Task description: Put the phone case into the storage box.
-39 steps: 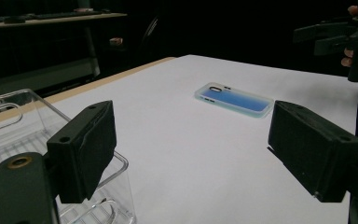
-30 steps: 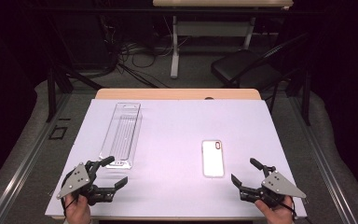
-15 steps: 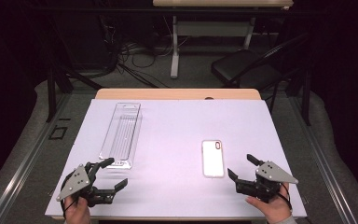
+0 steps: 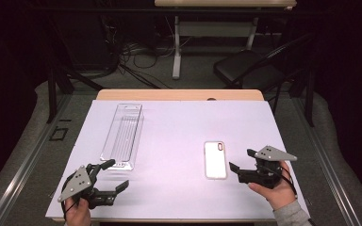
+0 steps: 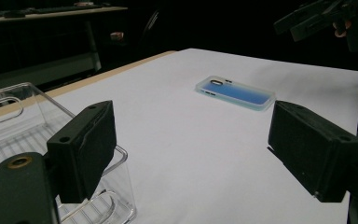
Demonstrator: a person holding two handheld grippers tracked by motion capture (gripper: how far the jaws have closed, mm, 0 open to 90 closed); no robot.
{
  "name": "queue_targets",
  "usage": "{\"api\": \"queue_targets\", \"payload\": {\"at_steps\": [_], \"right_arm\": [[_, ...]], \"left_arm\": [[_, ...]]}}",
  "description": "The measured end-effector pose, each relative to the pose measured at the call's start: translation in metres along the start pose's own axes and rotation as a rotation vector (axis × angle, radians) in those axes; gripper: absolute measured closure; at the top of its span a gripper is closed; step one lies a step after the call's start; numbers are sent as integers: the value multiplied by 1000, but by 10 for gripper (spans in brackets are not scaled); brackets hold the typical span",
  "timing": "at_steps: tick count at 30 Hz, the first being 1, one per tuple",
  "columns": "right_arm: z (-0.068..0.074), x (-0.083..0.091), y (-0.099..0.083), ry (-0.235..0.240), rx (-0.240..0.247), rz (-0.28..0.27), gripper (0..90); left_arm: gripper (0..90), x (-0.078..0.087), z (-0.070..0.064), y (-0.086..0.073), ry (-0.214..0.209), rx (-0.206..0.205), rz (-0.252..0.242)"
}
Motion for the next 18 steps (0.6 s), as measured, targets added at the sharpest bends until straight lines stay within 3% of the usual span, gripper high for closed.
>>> {"api": "queue_targets", "payload": {"at_steps": [8, 12, 18], "right_arm": [[-4, -10, 9, 2, -21, 82, 175], [-7, -14, 10, -3, -12, 121, 208], [-12, -23, 12, -16, -40, 175, 268]], "left_arm": [[155, -1, -1, -1, -3, 2, 2], [155, -1, -1, -1, 0, 1, 7], [155, -2, -1, -2, -6, 0, 9]]}}
Point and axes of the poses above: each handheld gripper's, and its own axes: x roughly backward along the jaws, y roughly out of its top, z roughly to its left, the point moved 9 cm from there along -x, roughly forward along the jaws, and after that the axes turned 9 degrees about y, right-handed, at the moved point
